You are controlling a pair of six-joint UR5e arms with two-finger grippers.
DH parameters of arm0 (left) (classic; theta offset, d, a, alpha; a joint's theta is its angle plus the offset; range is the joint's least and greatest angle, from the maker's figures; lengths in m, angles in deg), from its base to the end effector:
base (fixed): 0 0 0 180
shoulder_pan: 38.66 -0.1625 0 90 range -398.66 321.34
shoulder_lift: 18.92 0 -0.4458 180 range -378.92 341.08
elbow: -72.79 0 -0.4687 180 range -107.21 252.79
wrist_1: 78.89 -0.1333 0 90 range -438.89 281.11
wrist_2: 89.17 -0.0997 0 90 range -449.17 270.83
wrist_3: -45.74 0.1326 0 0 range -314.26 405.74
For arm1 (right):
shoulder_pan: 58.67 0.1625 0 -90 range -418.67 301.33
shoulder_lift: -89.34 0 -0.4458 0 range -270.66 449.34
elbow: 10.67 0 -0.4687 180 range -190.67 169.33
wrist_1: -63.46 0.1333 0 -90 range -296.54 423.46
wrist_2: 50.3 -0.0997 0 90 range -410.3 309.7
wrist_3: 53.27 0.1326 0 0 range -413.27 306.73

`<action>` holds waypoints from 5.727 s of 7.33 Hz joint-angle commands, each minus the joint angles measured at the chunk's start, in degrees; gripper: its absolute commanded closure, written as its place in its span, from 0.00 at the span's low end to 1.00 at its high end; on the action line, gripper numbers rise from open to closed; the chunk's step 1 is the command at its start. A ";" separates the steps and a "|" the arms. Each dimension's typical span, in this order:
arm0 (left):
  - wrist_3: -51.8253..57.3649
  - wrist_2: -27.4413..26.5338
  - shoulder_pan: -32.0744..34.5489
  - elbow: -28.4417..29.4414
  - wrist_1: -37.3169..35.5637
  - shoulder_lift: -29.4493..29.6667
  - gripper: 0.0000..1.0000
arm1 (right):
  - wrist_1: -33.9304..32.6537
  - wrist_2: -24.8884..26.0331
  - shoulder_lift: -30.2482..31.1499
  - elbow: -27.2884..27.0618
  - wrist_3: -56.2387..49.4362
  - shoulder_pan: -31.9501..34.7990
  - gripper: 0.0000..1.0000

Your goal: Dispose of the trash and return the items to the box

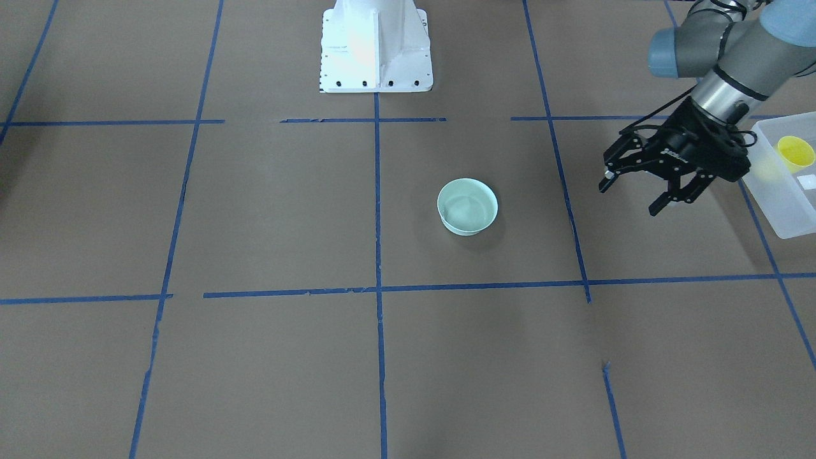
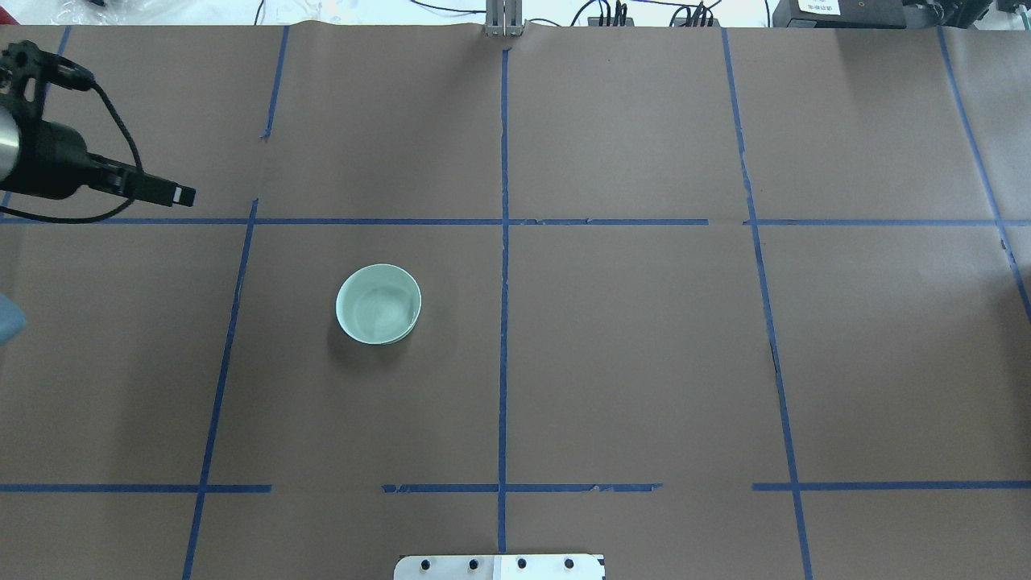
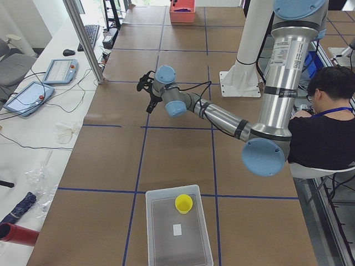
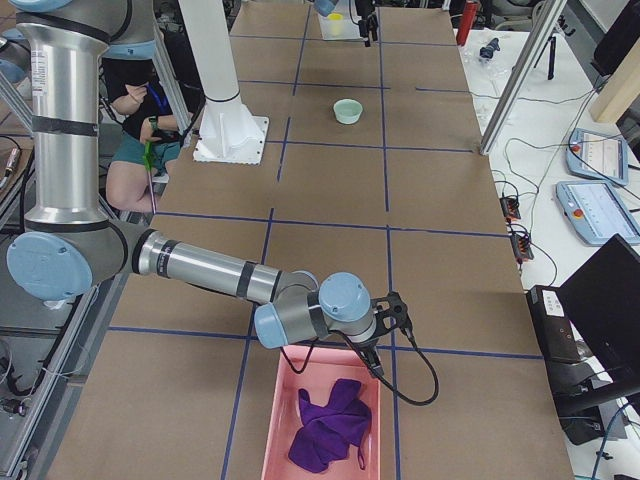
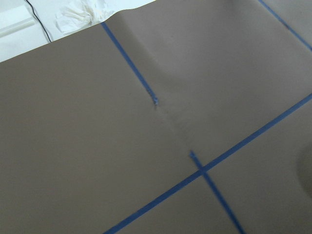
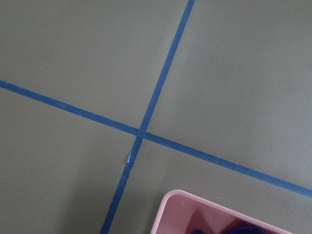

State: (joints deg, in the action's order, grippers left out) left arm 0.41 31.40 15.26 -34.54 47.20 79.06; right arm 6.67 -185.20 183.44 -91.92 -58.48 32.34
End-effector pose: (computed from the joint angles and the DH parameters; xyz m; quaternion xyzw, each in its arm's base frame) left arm 0.3199 -0.5508 0.3707 0.2255 0.4930 0.0673 0.8376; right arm 0.0494 -0.5505 0.7648 0.1835 -0.3664 -0.1008 0.9066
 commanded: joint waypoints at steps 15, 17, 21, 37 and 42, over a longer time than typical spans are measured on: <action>10.75 -3.56 1.97 -4.82 -12.53 -0.31 1.00 | 2.74 0.16 1.09 0.31 -0.07 -0.22 0.00; 34.06 3.87 15.45 -2.90 -13.93 -5.59 1.00 | 2.74 0.16 1.00 0.31 -0.07 -0.22 0.00; 80.22 4.41 38.76 9.98 -22.82 -8.68 1.00 | 2.74 0.07 1.00 0.31 -0.16 -0.22 0.00; 57.06 10.75 39.70 17.22 8.64 -21.08 0.00 | 2.57 -0.01 0.91 -0.48 9.32 -0.22 0.00; 53.51 10.39 36.45 4.28 -23.49 -16.59 0.00 | -0.75 -1.25 2.13 -0.92 8.98 -1.27 0.00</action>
State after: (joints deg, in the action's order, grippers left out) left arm 54.26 41.43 53.83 -33.02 27.30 62.45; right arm 7.99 -186.40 184.73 -92.77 -49.35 31.74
